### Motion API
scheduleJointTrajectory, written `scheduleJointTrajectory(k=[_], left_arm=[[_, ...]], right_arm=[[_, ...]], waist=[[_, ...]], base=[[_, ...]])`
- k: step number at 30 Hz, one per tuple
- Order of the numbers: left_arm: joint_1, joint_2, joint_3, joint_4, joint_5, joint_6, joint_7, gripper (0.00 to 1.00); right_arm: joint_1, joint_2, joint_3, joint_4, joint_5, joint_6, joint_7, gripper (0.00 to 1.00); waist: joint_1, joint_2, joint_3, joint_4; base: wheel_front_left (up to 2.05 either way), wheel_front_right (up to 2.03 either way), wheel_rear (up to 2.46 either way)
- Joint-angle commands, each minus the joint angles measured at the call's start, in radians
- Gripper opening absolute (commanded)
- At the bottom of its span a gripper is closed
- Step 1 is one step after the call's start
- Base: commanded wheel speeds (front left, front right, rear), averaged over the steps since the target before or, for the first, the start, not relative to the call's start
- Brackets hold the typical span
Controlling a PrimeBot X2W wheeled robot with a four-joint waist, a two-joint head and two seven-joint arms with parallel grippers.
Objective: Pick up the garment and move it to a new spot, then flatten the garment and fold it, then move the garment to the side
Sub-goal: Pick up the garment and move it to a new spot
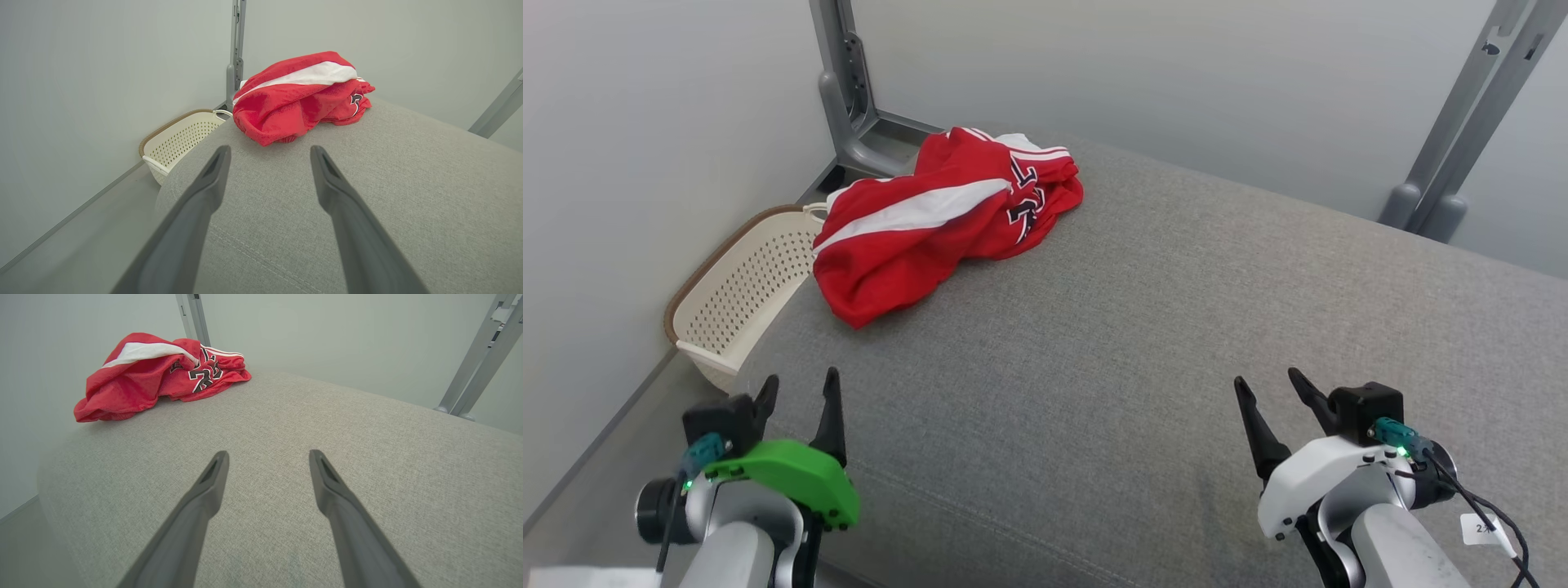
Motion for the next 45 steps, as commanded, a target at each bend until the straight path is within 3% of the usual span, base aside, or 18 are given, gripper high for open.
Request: scheduleJointTrajectory(k=[1,4,11,22,28,33,36,42,43,44,45], left_arm=[[-0.043,-0.010,-0.007,0.016,-0.013,-0.018,0.025,1.00],[-0.132,-0.021,-0.026,0.072,-0.045,-0.060,0.113,1.00],[-0.392,-0.058,-0.048,0.183,-0.095,-0.123,0.250,1.00],[-0.686,-0.003,-0.154,0.406,-0.032,-0.171,0.355,1.00],[-0.750,0.026,-0.167,0.517,-0.001,-0.143,0.313,1.00],[-0.800,0.049,-0.156,0.599,0.038,-0.027,0.238,1.00],[-0.826,0.058,-0.147,0.625,0.042,0.014,0.186,1.00],[-0.850,0.056,-0.152,0.695,0.028,-0.008,0.170,1.00],[-0.856,0.054,-0.148,0.703,0.022,-0.013,0.167,0.37],[-0.862,0.052,-0.147,0.708,0.022,-0.018,0.155,0.00],[-0.863,0.048,-0.149,0.714,0.022,-0.023,0.150,0.00]], right_arm=[[-0.002,-0.005,-0.006,-0.014,-0.010,0.000,0.003,1.00],[0.018,-0.005,-0.007,-0.048,-0.022,0.000,0.021,1.00],[-0.006,-0.006,0.021,-0.210,-0.097,0.000,0.134,1.00],[0.033,-0.008,0.041,-0.435,-0.168,0.000,0.270,1.00],[0.086,-0.022,0.041,-0.516,-0.166,0.000,0.308,1.00],[0.118,-0.031,0.036,-0.573,-0.167,0.000,0.330,1.00],[0.130,-0.037,0.024,-0.601,-0.169,0.000,0.341,1.00],[0.148,-0.041,0.038,-0.612,-0.154,0.000,0.350,1.00],[0.147,-0.041,0.039,-0.613,-0.152,0.000,0.351,1.00],[0.148,-0.041,0.038,-0.613,-0.150,0.000,0.351,1.00],[0.147,-0.040,0.038,-0.612,-0.149,0.000,0.351,1.00]], waist=[[0.0000,0.0000,0.008,0.005],[0.0000,0.0000,0.024,0.006],[0.0000,0.0000,0.191,-0.069],[0.0000,0.0000,0.400,-0.193],[0.0000,0.0000,0.457,-0.223],[0.0000,0.0000,0.492,-0.235],[0.0000,0.0000,0.516,-0.229],[0.0000,0.0000,0.521,-0.233],[0.0000,0.0000,0.523,-0.235],[0.0000,0.0000,0.525,-0.235],[0.0000,0.0000,0.525,-0.236]], base=[[0.00,0.00,0.00],[0.00,0.00,0.00],[0.00,0.00,0.00],[0.00,0.00,0.00],[0.00,0.00,0.00],[0.00,0.00,0.00],[0.00,0.00,0.00],[0.00,0.00,0.00],[0.00,0.00,0.00],[0.00,0.00,0.00],[0.00,0.00,0.00]])
